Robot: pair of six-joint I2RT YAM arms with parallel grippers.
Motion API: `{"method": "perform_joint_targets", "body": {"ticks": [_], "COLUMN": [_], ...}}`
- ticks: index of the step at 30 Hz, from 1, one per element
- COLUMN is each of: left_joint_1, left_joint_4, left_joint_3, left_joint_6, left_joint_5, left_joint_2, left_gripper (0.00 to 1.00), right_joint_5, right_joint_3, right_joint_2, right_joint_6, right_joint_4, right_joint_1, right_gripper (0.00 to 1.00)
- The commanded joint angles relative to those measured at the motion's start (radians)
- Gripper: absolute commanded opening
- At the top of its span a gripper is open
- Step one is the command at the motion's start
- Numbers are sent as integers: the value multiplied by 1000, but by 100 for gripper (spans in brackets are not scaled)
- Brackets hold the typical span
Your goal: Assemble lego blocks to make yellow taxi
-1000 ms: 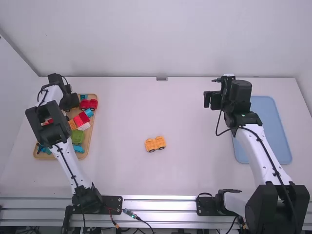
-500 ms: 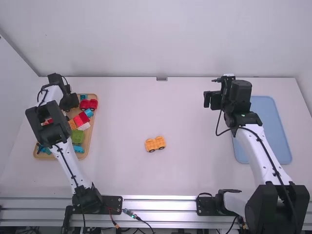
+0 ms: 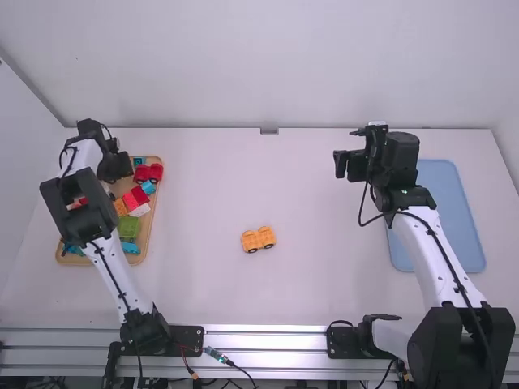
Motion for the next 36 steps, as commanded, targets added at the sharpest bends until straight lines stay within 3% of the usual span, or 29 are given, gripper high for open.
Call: {"method": "perform_joint_targets", "body": {"ticks": [1, 8, 13, 18, 21, 28, 31, 36], "left_joint_1": [-15, -61, -97, -190, -271, -516, -603, -653], "left_joint_4": [11, 196, 268, 327, 390, 693, 856, 1092], "left_joint_3": [-37, -332, -614, -859, -952, -1092, -1142, -1199], "left_joint_6": [-1, 48, 274, 508, 551, 394, 316, 160], "left_joint_5": [27, 90, 498, 912, 1027, 1106, 1103, 1096], "left_joint_2": [-149, -415, -658, -835, -894, -939, -936, -925], "left_gripper": [2, 2, 2, 4, 6, 3, 2, 2], "right_joint_5": [-14, -67, -239, -619, -843, -1212, -1286, -1292], "right_joint_3": [32, 32, 32, 32, 32, 32, 32, 32], "right_joint_2": [7, 7, 24, 188, 293, 499, 543, 549], "right_joint_6": [0, -5, -37, -86, -87, -35, -10, 0], "right_joint_4": [-1, 3, 40, 212, 323, 635, 733, 760], "right_joint_1": [8, 27, 27, 29, 39, 91, 118, 154], "right_gripper": [99, 99, 99, 99, 99, 100, 91, 91]}}
